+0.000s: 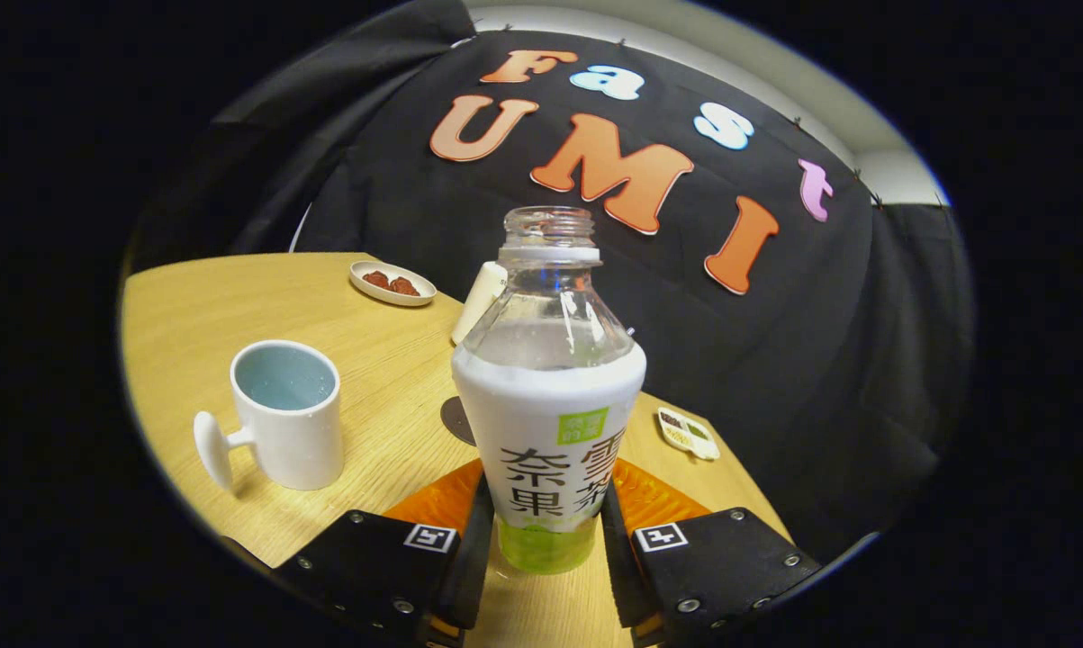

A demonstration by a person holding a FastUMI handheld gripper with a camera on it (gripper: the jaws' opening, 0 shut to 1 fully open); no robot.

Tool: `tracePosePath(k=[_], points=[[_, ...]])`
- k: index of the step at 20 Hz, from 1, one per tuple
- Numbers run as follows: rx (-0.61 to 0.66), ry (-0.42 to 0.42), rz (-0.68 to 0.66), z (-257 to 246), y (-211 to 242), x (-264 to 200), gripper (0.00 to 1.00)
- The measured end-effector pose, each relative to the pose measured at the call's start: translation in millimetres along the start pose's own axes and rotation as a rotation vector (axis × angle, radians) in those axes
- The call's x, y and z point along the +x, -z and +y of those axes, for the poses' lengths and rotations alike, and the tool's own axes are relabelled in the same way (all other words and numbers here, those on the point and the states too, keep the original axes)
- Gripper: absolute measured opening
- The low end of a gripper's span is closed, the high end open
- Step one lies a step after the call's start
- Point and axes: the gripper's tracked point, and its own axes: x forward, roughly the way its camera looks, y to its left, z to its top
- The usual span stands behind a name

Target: Take the bottle from table, then pour the juice into the cup, finally place the bottle on the coaster

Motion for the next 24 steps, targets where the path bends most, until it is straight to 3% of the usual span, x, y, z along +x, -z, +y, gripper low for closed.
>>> tracePosePath(k=[14,18,24], points=[[-0.701,0.2,-0.181,-5,-46,3,0.57],[-0.827,0.153,-0.181,13,-34,8,0.57],[-0.944,0.169,-0.192,17,-36,11,0.57]])
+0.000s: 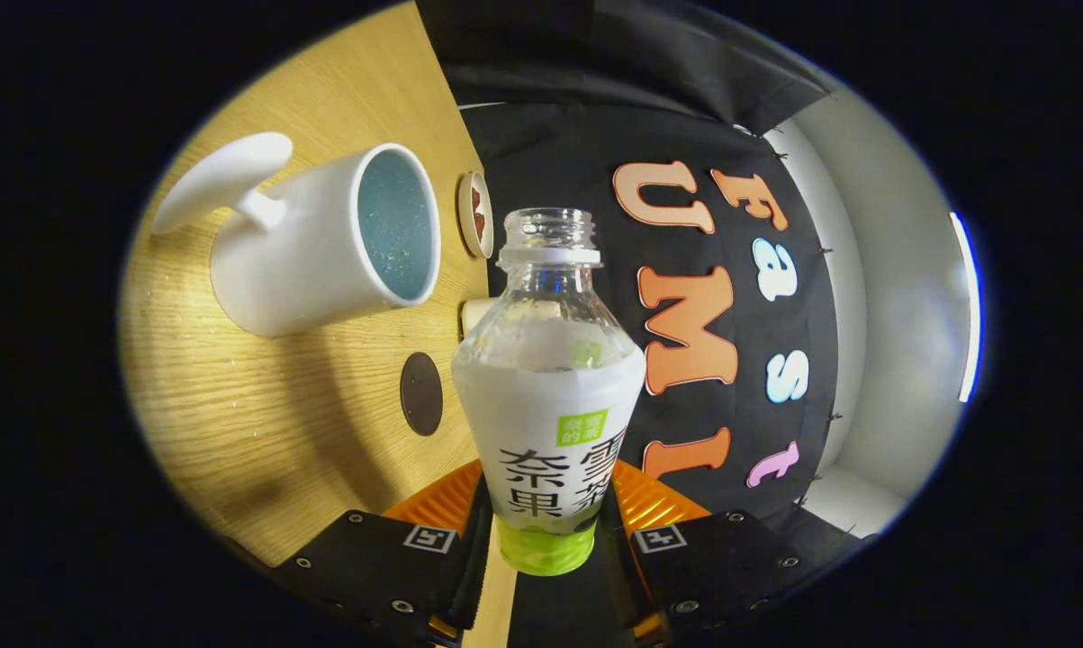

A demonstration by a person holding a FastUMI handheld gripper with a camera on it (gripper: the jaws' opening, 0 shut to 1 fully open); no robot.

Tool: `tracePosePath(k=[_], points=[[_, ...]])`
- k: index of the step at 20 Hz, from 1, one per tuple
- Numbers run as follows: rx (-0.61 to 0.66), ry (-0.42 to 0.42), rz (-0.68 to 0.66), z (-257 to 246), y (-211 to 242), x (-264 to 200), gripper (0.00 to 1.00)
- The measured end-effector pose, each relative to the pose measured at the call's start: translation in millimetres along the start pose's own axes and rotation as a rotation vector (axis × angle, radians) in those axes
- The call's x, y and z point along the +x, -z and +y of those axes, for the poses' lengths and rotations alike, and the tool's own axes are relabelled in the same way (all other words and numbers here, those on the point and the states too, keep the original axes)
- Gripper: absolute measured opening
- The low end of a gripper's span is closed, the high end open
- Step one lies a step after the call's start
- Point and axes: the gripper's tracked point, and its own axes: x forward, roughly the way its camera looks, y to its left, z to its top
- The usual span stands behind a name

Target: Take the bottle from table, then pour the juice into the cup, finally place the bottle on the coaster

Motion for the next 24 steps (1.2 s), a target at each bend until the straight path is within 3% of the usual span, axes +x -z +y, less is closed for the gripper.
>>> tracePosePath(k=[11,24], points=[[-0.21,0.04,-0.042,-8,-10,0,0.57],[-0.273,0.072,-0.033,-17,-2,12,0.57]])
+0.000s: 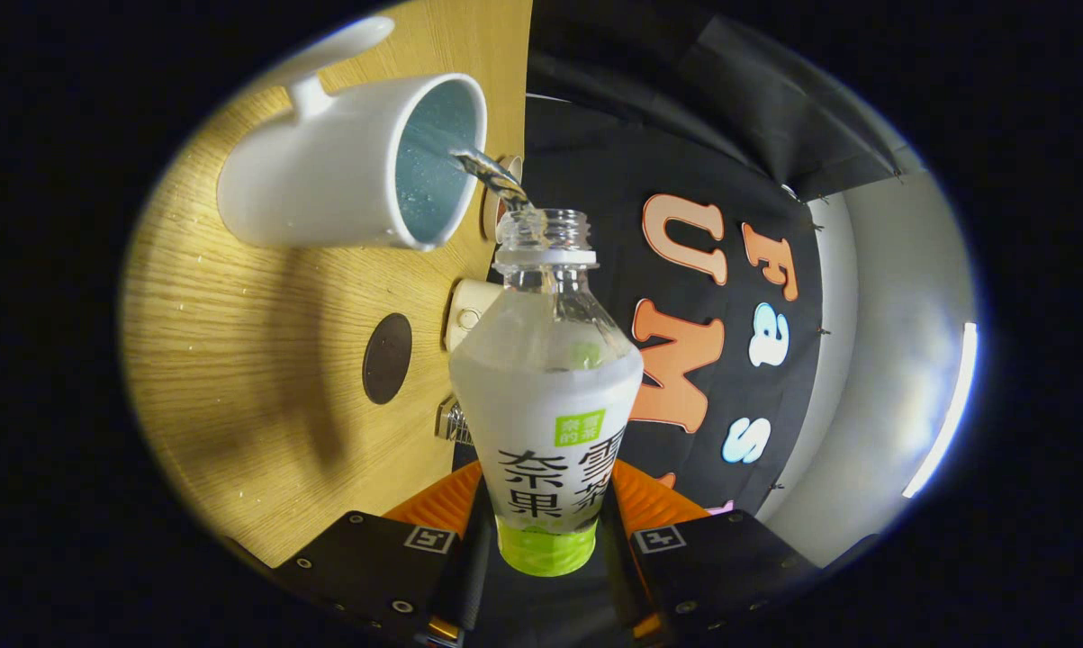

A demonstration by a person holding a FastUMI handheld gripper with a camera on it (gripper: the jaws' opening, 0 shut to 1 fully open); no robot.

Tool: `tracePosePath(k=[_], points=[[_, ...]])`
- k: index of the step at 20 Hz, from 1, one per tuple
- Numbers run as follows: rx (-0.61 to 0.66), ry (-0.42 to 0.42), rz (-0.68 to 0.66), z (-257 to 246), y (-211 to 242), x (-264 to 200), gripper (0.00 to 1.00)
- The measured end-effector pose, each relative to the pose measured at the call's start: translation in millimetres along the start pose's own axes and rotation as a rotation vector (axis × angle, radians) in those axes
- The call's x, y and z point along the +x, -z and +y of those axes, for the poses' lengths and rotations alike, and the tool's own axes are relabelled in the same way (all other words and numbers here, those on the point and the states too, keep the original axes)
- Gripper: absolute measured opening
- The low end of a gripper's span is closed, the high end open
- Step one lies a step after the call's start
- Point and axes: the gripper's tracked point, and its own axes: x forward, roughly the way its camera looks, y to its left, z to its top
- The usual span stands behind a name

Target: Take the bottle from table, then pour the juice into the cup, finally place the bottle on the coaster

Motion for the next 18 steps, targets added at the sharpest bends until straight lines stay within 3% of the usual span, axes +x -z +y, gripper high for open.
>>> tracePosePath(k=[18], points=[[-0.108,0.086,-0.018,-35,-3,2,0.57]])
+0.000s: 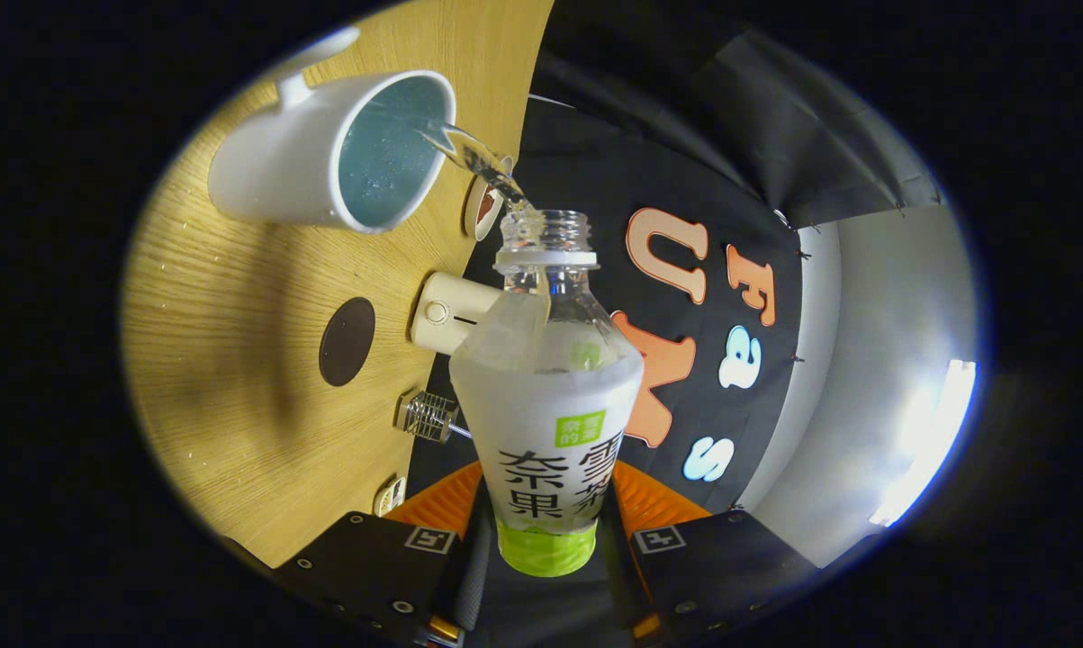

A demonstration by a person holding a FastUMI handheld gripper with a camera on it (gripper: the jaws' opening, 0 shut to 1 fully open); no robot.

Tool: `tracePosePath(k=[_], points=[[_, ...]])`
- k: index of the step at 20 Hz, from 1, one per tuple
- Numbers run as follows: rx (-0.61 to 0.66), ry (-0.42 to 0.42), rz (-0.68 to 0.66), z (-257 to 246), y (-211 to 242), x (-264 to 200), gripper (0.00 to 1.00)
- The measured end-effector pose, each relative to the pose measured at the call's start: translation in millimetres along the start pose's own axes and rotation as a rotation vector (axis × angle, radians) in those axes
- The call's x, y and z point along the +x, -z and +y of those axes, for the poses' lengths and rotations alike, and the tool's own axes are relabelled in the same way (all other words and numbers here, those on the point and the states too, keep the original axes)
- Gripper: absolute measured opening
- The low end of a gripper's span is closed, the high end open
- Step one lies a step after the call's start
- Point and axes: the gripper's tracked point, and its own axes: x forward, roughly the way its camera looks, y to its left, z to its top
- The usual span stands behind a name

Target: Take the bottle from table, then pour the juice into the cup, finally place the bottle on the coaster

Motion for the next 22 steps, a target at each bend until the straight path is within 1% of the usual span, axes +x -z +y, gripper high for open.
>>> tracePosePath(k=[3,9,13,22], points=[[-0.008,-0.007,0.004,-1,3,4,0.57],[-0.06,0.013,-0.014,-13,2,5,0.57],[-0.078,0.013,-0.022,-16,1,6,0.57],[-0.152,0.023,-0.069,-21,-4,7,0.57]])
